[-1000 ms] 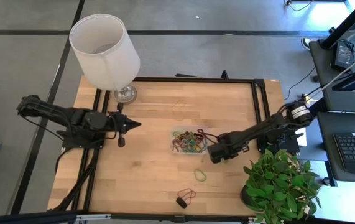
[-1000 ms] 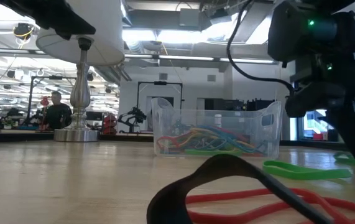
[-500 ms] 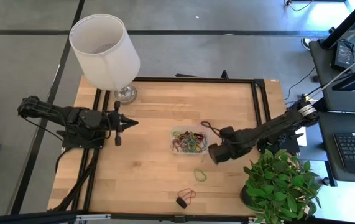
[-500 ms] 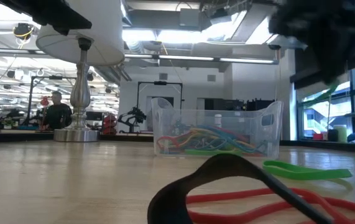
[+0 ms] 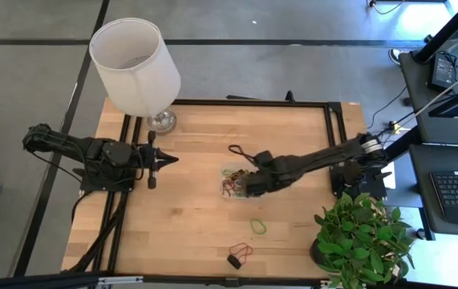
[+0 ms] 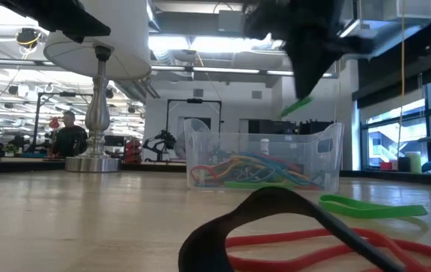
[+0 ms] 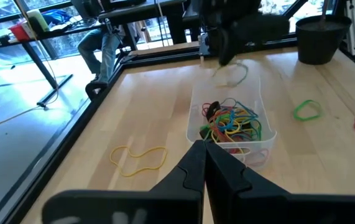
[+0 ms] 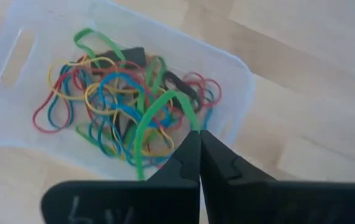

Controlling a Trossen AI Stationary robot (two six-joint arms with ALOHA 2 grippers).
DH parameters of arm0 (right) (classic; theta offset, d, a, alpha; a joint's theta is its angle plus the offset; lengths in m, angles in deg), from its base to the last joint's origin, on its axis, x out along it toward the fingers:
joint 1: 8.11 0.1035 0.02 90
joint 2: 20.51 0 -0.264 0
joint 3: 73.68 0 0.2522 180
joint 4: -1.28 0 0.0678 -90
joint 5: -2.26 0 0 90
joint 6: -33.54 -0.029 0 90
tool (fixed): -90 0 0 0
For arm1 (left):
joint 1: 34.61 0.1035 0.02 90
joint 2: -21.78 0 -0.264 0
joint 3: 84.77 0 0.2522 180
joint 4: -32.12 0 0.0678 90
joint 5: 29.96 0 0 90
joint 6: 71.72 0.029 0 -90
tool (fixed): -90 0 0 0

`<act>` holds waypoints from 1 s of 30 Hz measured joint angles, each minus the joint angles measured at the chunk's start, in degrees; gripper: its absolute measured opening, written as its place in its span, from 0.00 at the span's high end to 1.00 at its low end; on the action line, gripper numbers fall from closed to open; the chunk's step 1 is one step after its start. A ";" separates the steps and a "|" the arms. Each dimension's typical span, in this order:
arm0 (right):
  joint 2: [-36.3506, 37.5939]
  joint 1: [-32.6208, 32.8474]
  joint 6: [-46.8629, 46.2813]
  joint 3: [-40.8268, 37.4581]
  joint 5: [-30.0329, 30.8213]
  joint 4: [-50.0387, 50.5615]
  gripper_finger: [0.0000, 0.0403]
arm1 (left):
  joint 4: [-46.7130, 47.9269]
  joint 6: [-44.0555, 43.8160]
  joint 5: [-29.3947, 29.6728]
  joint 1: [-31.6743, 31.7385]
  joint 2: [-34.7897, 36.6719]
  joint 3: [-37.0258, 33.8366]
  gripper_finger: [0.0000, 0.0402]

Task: Pick and place rubber bands into bin
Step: Put the green rubber band into the transparent bin, then put the red rubber band into the transparent bin

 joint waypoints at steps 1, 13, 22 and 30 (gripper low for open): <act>-0.84 -0.66 0.23 0.03 0.01 -0.83 1.00 | 0.01 0.00 -0.03 0.00 0.00 0.00 1.00; -4.96 -3.24 3.13 -0.19 -4.50 -1.94 0.90 | 0.02 -0.52 -1.24 0.00 -0.02 0.00 0.99; -4.75 -3.19 3.81 -0.22 -4.52 -1.64 0.79 | 0.02 -0.57 -0.93 0.00 -0.02 0.00 0.99; -1.43 -0.65 4.88 -0.23 -3.76 1.30 0.78 | -0.19 2.87 -0.88 0.00 -0.38 0.04 1.00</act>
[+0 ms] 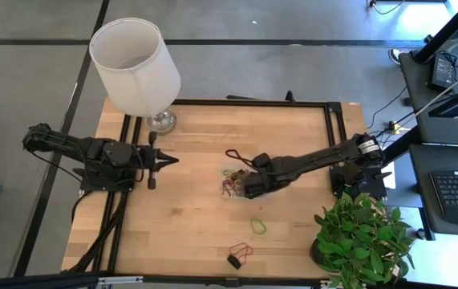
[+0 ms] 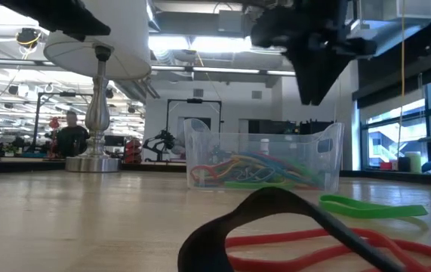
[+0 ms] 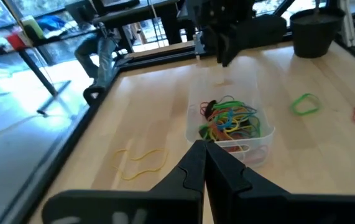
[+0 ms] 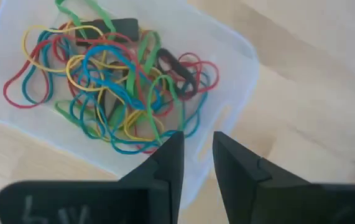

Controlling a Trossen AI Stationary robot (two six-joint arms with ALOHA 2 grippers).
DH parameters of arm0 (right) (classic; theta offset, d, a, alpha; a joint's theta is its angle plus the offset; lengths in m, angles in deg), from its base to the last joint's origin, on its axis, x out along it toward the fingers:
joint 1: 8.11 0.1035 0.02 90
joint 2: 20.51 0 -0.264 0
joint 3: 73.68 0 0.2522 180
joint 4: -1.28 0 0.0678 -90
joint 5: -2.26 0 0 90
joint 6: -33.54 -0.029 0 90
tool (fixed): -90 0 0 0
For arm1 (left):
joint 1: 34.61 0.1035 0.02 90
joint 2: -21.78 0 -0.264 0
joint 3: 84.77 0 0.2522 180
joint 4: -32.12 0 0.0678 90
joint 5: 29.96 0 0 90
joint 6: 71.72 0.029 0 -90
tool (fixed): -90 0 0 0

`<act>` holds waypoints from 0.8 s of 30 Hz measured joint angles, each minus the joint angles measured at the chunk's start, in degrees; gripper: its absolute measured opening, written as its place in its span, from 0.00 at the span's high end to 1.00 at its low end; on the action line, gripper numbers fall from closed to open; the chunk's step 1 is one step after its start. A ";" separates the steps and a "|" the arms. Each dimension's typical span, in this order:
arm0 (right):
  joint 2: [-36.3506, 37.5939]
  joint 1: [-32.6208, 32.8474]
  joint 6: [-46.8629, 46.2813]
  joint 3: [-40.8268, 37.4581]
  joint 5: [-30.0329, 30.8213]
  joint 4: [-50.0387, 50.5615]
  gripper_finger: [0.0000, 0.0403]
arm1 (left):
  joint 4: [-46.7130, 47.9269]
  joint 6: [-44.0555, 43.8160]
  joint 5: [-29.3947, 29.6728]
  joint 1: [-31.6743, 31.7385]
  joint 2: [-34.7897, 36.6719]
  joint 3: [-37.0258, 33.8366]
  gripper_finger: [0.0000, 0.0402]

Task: Pick and place rubber bands into bin
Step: Put the red rubber band into the transparent bin

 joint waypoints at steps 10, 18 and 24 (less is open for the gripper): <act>6.95 3.96 6.98 -0.02 6.54 6.37 0.91 | 0.26 -3.49 -1.26 -5.21 -18.29 8.40 0.99; 16.94 8.25 11.72 -8.59 9.34 5.28 0.98 | 0.15 -7.69 0.48 -9.63 -40.41 21.02 0.99; 29.14 13.25 11.88 -23.76 8.58 -6.06 0.99 | 0.21 -6.77 0.50 -12.27 -55.97 32.95 0.99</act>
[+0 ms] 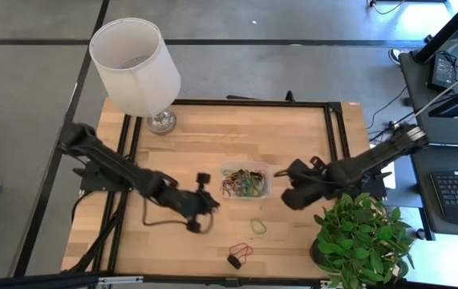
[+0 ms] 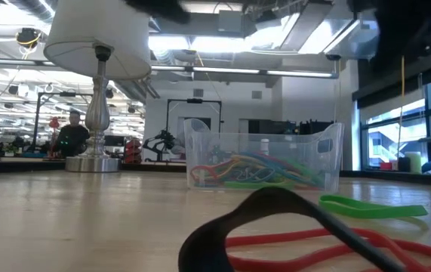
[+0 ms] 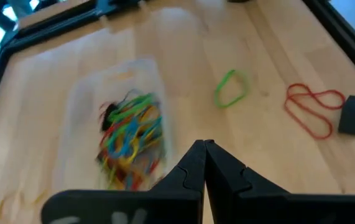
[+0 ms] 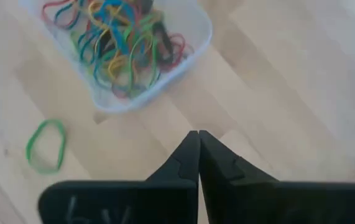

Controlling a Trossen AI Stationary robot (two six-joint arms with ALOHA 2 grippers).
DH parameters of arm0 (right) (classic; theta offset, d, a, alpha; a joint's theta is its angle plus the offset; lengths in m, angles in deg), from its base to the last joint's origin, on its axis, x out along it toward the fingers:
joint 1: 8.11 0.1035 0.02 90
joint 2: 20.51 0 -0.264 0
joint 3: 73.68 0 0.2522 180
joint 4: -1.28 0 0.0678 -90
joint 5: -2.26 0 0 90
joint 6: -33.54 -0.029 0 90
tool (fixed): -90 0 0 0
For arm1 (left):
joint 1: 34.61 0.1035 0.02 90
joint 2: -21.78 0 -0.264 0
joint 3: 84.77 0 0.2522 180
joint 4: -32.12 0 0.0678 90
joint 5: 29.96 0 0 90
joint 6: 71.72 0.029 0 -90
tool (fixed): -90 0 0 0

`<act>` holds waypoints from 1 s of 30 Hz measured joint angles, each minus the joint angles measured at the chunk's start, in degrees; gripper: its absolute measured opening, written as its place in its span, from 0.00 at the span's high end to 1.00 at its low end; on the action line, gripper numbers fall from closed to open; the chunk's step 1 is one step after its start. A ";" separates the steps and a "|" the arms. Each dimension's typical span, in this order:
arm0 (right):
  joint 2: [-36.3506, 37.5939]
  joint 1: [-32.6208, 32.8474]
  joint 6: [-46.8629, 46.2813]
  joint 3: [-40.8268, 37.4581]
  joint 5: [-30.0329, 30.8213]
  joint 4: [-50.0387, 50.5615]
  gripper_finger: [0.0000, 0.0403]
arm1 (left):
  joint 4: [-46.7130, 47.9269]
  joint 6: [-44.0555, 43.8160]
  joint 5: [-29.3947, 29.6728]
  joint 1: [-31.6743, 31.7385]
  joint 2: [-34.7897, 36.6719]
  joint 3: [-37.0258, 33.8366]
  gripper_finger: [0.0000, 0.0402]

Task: Pick and place rubber bands into bin
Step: Put the red rubber band into the transparent bin

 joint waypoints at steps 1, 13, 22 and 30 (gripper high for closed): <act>1.94 0.67 0.00 -2.36 0.00 -1.47 0.99 | -0.11 0.99 -0.01 -0.43 -2.48 2.09 0.99; 17.35 4.52 -0.20 -21.68 -5.95 -15.31 0.97 | 4.34 2.25 -6.72 -1.12 -26.28 22.86 0.82; 18.63 4.71 -1.49 -25.37 -5.97 -15.60 0.97 | 4.12 1.22 -9.30 -1.33 -32.05 27.48 0.65; 18.58 4.71 -0.11 -25.86 -5.92 -15.44 0.95 | 1.82 -0.83 -13.26 -2.49 -37.32 27.45 0.64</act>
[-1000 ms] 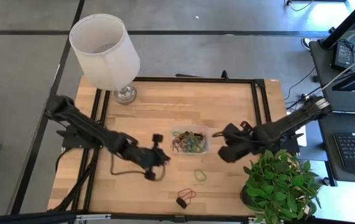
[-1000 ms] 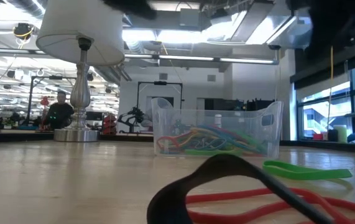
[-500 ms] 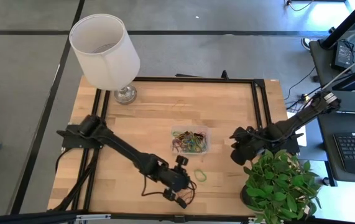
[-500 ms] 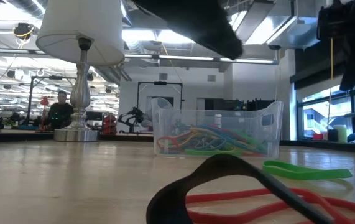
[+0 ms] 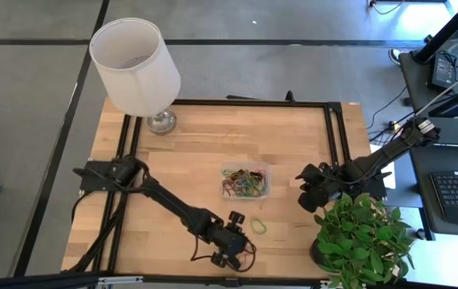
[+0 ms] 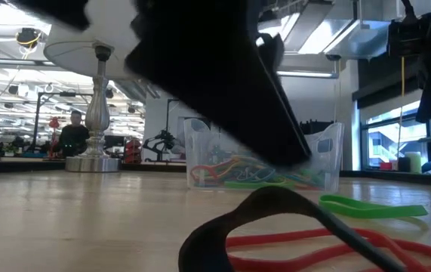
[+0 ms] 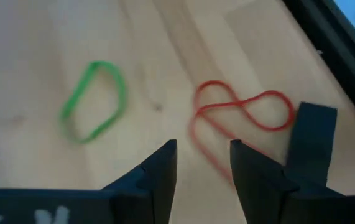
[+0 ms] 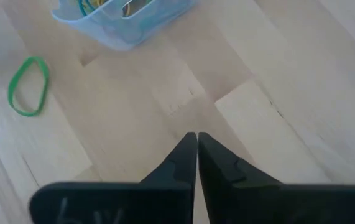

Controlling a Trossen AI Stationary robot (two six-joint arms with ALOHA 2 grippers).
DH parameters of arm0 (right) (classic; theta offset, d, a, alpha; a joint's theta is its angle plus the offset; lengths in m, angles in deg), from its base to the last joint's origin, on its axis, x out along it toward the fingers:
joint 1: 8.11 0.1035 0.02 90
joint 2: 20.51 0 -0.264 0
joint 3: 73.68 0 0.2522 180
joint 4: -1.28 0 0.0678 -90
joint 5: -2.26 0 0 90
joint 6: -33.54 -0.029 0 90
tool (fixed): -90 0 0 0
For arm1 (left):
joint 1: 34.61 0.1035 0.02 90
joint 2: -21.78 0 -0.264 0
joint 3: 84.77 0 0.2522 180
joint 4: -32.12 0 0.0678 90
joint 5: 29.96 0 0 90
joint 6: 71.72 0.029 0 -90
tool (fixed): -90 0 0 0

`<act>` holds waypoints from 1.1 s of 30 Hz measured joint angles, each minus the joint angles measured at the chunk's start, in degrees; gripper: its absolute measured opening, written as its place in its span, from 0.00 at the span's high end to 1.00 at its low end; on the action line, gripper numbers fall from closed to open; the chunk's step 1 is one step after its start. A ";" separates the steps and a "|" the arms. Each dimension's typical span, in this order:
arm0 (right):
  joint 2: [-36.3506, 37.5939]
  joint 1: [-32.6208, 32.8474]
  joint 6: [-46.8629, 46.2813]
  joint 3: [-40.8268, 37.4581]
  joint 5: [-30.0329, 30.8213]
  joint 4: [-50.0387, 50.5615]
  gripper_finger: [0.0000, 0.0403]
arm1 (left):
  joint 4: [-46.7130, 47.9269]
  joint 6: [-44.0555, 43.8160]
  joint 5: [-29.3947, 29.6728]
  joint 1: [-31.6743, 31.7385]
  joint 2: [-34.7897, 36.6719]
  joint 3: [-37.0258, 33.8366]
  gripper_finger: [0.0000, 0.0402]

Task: Pick and place rubber bands into bin
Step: Put the red rubber band into the transparent bin

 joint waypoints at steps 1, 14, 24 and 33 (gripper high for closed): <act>0.00 0.00 0.00 0.00 0.00 0.00 0.95 | -1.02 -0.13 -0.39 -0.27 -0.76 -0.02 0.64; -0.02 0.00 -0.17 -0.02 0.00 -1.17 0.95 | -4.40 -8.57 -0.74 -0.99 -7.28 0.38 0.79; -0.02 0.00 -0.13 -0.02 0.01 -2.33 0.95 | 1.79 -5.54 6.28 0.33 -3.10 -0.36 0.99; -0.04 0.00 -0.13 -0.02 0.03 -4.42 0.95 | 9.38 0.23 11.25 4.51 5.81 -0.28 0.99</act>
